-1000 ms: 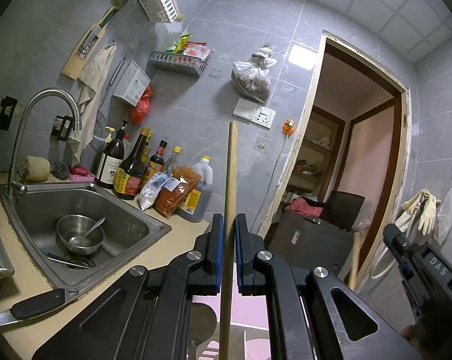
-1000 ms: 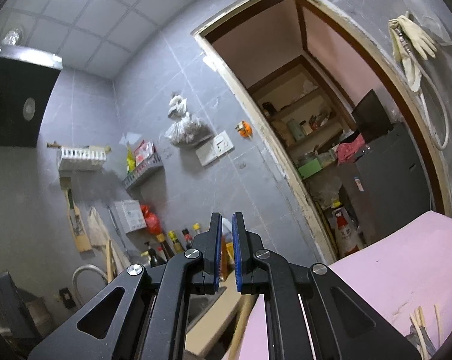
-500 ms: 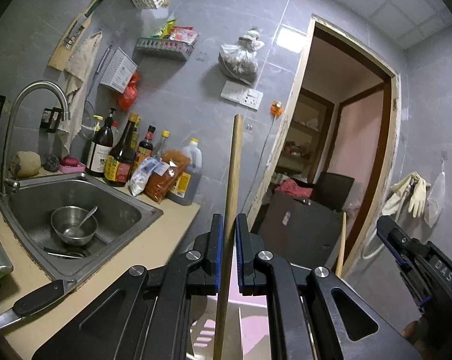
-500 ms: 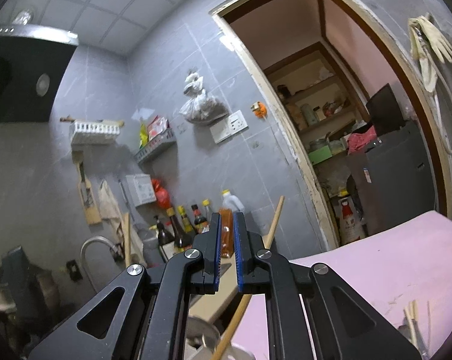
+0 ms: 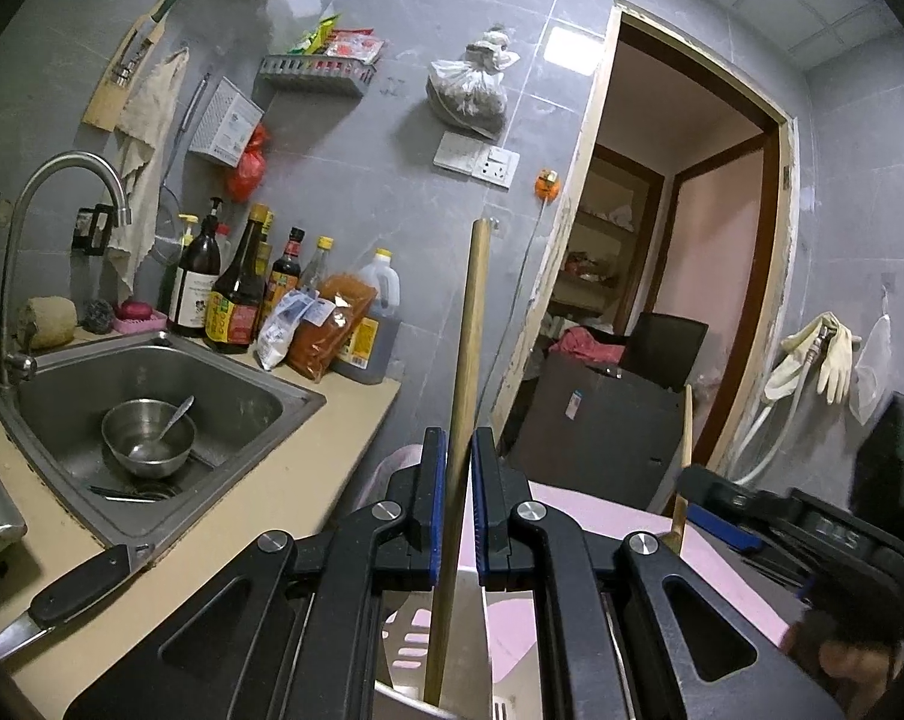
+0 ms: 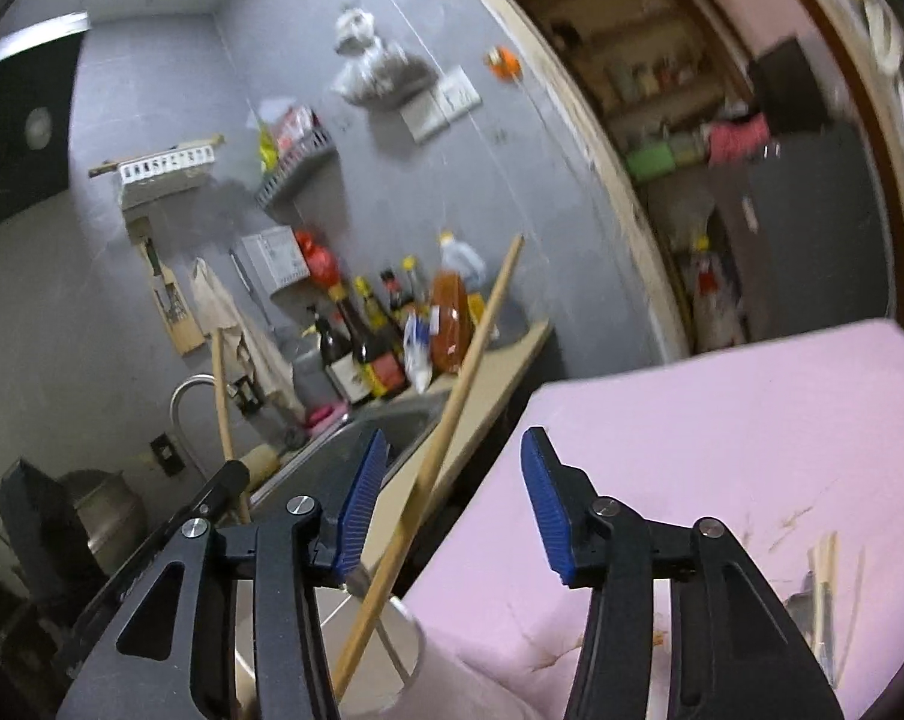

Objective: Organize utensils
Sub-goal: 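Lower both held chopsticks into the white holder and open both tools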

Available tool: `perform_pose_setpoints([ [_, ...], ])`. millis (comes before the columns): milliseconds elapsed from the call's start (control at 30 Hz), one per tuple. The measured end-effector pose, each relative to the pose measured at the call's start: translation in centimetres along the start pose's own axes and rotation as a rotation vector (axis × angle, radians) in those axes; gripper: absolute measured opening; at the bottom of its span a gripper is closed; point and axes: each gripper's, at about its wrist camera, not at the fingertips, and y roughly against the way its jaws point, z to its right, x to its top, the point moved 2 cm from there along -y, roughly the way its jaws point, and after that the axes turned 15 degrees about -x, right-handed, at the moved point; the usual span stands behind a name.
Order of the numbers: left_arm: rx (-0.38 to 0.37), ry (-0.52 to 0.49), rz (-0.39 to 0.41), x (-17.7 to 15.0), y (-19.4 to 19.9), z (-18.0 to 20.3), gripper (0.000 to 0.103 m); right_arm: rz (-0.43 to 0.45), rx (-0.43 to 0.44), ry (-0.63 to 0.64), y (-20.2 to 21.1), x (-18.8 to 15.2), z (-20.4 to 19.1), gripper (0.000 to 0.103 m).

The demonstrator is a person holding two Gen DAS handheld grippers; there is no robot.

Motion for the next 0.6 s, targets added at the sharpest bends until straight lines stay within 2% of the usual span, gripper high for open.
perform_pose_setpoints([
  [67, -0.003, 0.004, -0.012, -0.1, 0.0, -0.2, 0.006, -0.035, 0.017, -0.025, -0.8, 0.0, 0.3, 0.029],
  [167, -0.017, 0.014, -0.024, -0.3, 0.2, -0.4, 0.006, -0.041, 0.049, -0.048, -0.8, 0.1, 0.4, 0.011],
  [400, -0.025, 0.009, -0.036, -0.4, 0.3, -0.2, 0.006, -0.003, 0.102, 0.002, 0.9, -0.1, -0.6, 0.006],
  [600, -0.047, 0.010, -0.041, -0.4, 0.6, 0.0, 0.006, 0.116, 0.091, 0.187, 3.9, -2.2, -2.6, 0.005],
])
